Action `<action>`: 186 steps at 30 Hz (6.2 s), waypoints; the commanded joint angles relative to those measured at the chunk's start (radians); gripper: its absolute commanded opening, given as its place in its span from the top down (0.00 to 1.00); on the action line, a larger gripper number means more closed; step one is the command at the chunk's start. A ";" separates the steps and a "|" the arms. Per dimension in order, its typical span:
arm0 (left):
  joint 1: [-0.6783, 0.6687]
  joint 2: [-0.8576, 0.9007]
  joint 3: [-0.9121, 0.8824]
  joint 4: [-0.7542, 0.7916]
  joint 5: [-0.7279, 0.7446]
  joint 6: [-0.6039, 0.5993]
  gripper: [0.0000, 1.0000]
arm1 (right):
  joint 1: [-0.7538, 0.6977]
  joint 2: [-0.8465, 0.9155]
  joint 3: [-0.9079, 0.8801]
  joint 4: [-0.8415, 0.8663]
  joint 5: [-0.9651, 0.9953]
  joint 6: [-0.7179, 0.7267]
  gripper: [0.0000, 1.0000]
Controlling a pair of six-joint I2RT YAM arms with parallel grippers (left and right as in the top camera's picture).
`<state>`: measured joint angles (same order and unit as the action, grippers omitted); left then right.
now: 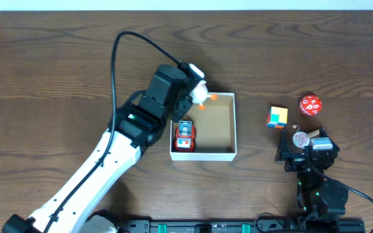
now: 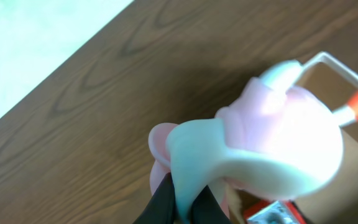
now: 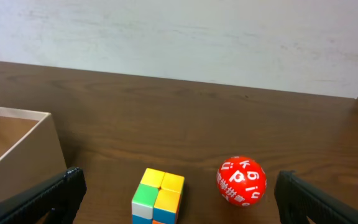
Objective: Pack container
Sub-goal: 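Carry the duck over the box and lower it inside, then open the left gripper and retract it to the left side, then move the right gripper down toward the Rubik's cube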
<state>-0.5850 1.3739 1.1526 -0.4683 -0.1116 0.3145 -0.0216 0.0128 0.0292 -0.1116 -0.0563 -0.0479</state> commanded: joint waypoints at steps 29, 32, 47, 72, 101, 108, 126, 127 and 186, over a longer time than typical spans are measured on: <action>-0.027 0.140 0.015 -0.036 -0.002 -0.362 0.94 | 0.010 -0.002 -0.003 -0.001 -0.001 -0.009 0.01; -0.032 0.142 0.015 -0.046 -0.002 -0.362 0.94 | 0.010 -0.002 -0.003 -0.001 -0.001 -0.009 0.01; -0.035 0.151 -0.031 -0.042 -0.002 -0.362 0.94 | 0.010 -0.002 -0.003 -0.001 -0.001 -0.010 0.01; -0.034 0.257 -0.031 -0.039 -0.039 -0.361 0.44 | 0.010 -0.002 -0.003 -0.001 -0.001 -0.010 0.01; 0.246 -0.016 0.014 -0.032 -0.118 -0.671 0.22 | 0.010 -0.002 -0.003 -0.001 -0.001 -0.009 0.01; 0.425 -0.048 0.014 -0.095 -0.117 -0.672 0.02 | 0.010 -0.002 -0.003 -0.001 -0.001 -0.010 0.01; 0.458 -0.048 0.014 -0.126 -0.117 -0.672 0.02 | 0.009 -0.002 -0.003 -0.001 0.004 -0.010 0.01; 0.458 -0.048 0.014 -0.126 -0.117 -0.672 0.02 | 0.009 -0.002 -0.003 0.000 0.004 -0.009 0.01; 0.458 -0.048 0.014 -0.126 -0.117 -0.672 0.02 | 0.042 1.619 0.988 -0.588 0.105 0.069 0.01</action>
<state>-0.1310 1.3388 1.1397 -0.5945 -0.2169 -0.3443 0.0097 1.6066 1.0058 -0.7143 0.0051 0.0364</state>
